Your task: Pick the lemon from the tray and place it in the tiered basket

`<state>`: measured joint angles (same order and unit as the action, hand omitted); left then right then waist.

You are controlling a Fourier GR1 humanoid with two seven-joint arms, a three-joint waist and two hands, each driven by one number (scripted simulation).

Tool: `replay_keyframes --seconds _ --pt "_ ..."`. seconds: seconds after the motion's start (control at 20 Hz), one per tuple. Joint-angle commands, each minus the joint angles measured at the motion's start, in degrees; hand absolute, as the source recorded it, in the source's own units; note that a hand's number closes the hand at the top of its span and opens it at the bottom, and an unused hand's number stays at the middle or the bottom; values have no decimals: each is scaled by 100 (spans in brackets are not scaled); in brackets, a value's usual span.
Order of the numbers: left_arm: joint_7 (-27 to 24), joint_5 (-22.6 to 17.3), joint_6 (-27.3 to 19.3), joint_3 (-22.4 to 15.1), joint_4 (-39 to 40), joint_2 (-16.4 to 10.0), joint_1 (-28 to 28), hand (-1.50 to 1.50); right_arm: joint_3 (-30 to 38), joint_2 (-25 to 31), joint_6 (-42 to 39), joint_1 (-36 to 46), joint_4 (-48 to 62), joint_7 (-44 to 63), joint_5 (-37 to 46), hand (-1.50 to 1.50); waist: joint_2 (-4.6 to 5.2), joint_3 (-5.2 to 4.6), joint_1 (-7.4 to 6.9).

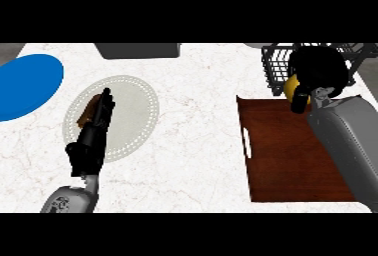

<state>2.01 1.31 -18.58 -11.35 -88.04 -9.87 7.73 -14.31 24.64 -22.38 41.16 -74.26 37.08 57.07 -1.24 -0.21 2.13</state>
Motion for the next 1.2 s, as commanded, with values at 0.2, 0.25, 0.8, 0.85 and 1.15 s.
replay_keyframes --seconds 0.2,0.25,0.8,0.85,1.15 --pt "-174 -42 98 73 79 33 -98 0 1102 395 -1852 671 -2245 1276 -698 150 55 13 -52" --pt "-50 115 -7 -61 121 194 136 0 953 70 -2107 667 -2464 1659 -675 150 77 15 -103" --pt "-204 51 289 146 280 121 237 0 2370 -322 -1532 1605 -1617 1662 -1077 150 132 16 -246" --pt "131 65 284 120 -193 97 137 0 2428 141 -1614 1707 -1299 1226 -1030 150 125 19 -264" --pt "231 72 387 107 -322 142 20 0 2327 363 -818 2068 -93 678 -518 150 137 19 -303"
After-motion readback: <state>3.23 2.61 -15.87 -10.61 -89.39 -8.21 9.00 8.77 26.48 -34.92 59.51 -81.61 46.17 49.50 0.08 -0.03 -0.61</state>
